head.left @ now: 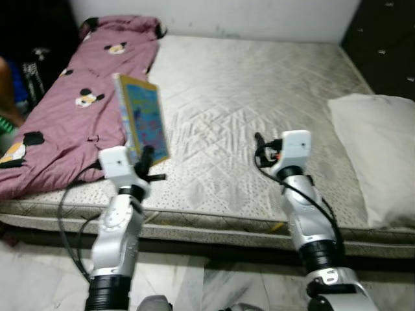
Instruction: Clean up the room
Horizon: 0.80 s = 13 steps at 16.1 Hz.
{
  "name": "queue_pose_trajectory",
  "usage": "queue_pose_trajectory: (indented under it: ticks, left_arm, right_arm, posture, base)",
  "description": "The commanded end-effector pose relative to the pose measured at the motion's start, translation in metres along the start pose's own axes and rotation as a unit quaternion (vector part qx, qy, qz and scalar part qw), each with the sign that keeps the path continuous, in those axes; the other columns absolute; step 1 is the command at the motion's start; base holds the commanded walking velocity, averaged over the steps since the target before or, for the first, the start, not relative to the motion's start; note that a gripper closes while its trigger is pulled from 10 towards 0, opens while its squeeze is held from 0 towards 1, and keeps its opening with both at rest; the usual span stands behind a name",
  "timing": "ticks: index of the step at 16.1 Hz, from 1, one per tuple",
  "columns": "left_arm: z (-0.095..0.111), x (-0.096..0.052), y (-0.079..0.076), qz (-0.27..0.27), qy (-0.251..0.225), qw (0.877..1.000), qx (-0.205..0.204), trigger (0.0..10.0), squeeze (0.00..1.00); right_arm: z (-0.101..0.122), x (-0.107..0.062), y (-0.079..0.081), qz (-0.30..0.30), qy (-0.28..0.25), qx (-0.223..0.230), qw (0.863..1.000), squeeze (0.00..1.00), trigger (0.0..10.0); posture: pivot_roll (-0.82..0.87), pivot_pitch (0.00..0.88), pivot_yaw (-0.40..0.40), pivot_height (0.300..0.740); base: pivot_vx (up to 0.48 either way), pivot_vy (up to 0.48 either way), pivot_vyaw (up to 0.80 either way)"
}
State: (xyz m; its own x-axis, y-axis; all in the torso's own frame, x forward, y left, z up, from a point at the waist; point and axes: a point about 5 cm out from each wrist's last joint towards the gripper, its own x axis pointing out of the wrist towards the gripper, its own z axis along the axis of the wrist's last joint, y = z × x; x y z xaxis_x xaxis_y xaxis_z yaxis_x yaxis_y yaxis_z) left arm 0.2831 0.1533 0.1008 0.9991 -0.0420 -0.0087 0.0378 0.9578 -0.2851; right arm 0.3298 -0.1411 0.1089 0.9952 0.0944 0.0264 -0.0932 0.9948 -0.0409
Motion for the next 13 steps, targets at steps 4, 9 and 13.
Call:
queue_pose_trajectory:
  ticks: [4,9,13]
  left_arm:
    - [0.002,0.004,-0.01,-0.006,0.003,1.0,0.011,10.0,0.0]
    - [0.008,0.002,-0.006,0.0,-0.019,0.999,0.03,10.0,0.0]
    - [0.013,-0.001,0.001,-0.004,-0.047,0.996,0.078,10.0,0.0]
  right_arm:
    - [-0.002,-0.002,-0.013,-0.021,0.002,-0.008,1.0,0.0,10.0]
    - [-0.005,-0.002,-0.018,-0.038,0.009,-0.001,0.999,0.0,10.0]
    - [-0.004,-0.004,-0.025,-0.061,0.003,0.002,0.998,0.0,10.0]
  posture:
    - [-0.05,0.0,-0.004,0.74]
    - [-0.04,0.0,-0.001,0.74]
    - [-0.04,0.0,0.025,0.74]
  base:
    - [0.127,0.0,0.0]
    - [0.0,0.0,-0.32]
    - [0.0,0.0,-0.36]
